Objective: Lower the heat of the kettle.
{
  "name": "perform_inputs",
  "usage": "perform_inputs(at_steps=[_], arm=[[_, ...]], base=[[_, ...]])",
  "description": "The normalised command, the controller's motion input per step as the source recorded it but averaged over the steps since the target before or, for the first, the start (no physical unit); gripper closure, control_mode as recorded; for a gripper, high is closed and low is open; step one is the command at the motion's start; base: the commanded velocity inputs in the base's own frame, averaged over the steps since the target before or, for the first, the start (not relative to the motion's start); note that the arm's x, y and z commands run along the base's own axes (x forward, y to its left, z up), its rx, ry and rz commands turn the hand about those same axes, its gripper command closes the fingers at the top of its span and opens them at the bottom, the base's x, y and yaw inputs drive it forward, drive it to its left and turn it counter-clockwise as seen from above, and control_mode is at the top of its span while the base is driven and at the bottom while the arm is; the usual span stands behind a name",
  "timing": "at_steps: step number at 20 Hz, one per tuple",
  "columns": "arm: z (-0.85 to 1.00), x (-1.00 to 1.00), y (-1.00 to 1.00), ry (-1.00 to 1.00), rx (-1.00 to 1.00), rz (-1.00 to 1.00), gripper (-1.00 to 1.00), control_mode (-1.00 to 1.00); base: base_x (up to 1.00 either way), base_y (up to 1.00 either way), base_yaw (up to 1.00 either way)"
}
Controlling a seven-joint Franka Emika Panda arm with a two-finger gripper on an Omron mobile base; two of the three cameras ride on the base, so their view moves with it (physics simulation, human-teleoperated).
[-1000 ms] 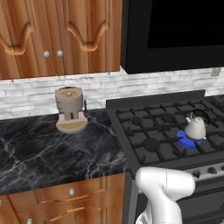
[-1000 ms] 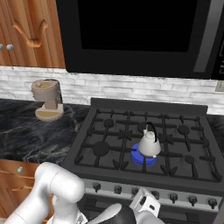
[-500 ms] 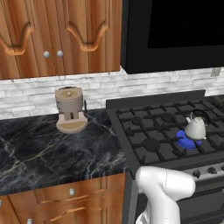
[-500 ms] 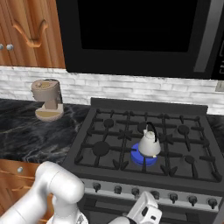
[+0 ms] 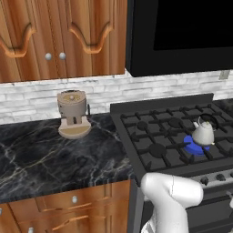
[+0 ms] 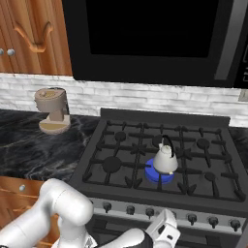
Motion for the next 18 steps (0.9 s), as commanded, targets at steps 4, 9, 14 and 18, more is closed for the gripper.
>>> perform_inputs(at_steps=[4, 9, 14, 18], arm=[[-0.29, 0.21, -0.30, 0.00, 0.00, -0.12, -1.00, -1.00], [-0.27, 0.24, -0.25, -0.01, -0.03, -0.08, -1.00, -1.00], [-0.27, 0.11, -0.07, -0.14, -0.05, -0.02, -1.00, -1.00], [-0.20, 0.01, -0.02, -0.21, -0.08, 0.00, -1.00, -1.00]], base=[[0.00, 0.00, 0.00], [0.00, 0.00, 0.00], [0.00, 0.00, 0.00], [0.00, 0.00, 0.00]])
